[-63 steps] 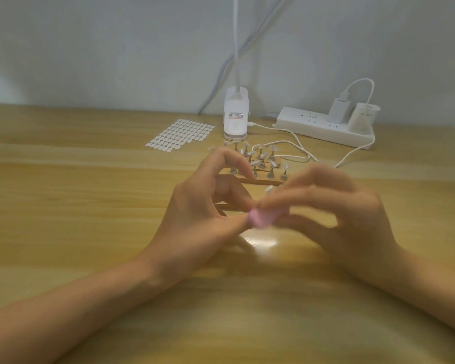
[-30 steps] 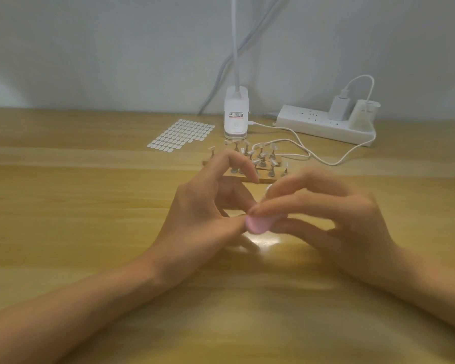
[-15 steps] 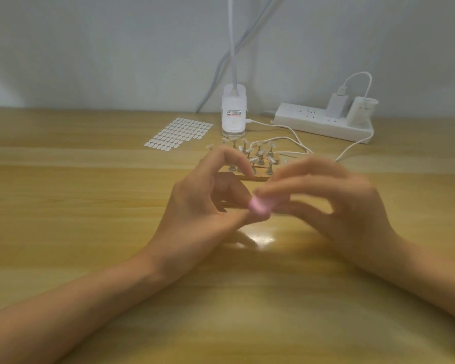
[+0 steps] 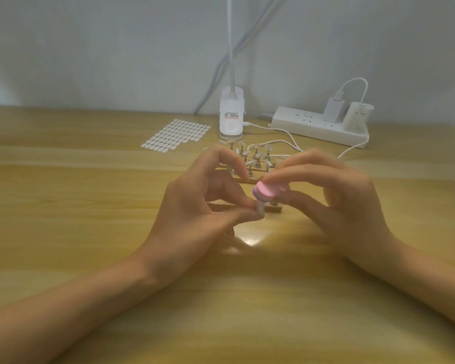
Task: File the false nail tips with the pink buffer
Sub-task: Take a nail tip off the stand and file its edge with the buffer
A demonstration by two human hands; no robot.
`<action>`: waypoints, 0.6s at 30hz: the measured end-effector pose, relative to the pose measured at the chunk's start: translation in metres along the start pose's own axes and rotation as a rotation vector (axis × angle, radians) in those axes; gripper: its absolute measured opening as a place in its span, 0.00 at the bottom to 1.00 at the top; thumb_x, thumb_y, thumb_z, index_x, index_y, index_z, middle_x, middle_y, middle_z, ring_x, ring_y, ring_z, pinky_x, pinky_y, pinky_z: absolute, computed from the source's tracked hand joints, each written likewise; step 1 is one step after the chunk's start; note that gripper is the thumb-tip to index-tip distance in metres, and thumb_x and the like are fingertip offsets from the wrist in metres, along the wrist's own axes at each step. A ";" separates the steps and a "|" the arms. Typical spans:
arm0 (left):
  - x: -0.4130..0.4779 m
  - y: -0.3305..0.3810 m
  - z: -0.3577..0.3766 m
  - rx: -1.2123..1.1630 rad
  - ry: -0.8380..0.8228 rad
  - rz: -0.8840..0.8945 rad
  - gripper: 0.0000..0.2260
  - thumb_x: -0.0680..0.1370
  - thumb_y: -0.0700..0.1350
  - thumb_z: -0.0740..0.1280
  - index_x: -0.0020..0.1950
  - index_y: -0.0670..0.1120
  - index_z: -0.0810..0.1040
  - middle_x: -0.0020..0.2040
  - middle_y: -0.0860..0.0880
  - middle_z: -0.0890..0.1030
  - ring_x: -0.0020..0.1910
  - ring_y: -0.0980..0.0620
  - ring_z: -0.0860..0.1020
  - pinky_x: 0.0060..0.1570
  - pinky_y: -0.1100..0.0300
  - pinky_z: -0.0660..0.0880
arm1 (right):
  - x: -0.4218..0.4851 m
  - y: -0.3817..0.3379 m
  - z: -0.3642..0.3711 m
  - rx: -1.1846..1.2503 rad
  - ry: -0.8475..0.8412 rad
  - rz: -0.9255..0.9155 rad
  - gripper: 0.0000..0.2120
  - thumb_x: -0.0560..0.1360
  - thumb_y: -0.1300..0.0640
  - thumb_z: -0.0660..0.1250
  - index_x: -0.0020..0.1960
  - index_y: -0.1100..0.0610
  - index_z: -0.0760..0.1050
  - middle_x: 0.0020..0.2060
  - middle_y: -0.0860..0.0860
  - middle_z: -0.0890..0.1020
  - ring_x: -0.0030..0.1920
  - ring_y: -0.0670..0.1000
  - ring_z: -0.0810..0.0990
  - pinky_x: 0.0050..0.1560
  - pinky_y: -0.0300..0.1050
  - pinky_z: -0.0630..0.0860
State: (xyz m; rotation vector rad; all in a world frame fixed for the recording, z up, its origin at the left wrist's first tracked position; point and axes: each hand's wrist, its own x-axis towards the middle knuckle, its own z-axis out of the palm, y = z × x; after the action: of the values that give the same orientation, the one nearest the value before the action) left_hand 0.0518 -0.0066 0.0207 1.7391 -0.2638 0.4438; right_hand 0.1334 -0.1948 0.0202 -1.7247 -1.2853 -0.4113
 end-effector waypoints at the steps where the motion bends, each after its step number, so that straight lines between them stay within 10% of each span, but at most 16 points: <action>1: 0.000 0.001 0.001 0.008 -0.005 0.010 0.19 0.69 0.38 0.80 0.50 0.52 0.74 0.34 0.51 0.83 0.34 0.57 0.83 0.31 0.66 0.76 | 0.000 -0.001 0.000 0.003 -0.006 -0.011 0.10 0.76 0.61 0.72 0.56 0.54 0.81 0.49 0.52 0.82 0.52 0.51 0.82 0.54 0.48 0.78; 18: -0.002 -0.001 -0.001 0.015 -0.011 0.035 0.20 0.70 0.39 0.79 0.55 0.53 0.74 0.38 0.51 0.85 0.37 0.51 0.85 0.29 0.61 0.78 | -0.004 0.009 -0.003 0.122 0.077 0.102 0.12 0.76 0.56 0.72 0.59 0.53 0.80 0.51 0.52 0.83 0.51 0.57 0.82 0.52 0.57 0.78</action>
State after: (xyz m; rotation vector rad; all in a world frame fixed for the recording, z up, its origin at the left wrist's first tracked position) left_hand 0.0505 -0.0058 0.0192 1.7539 -0.2995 0.4628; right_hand 0.1403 -0.1998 0.0150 -1.6477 -1.1387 -0.3298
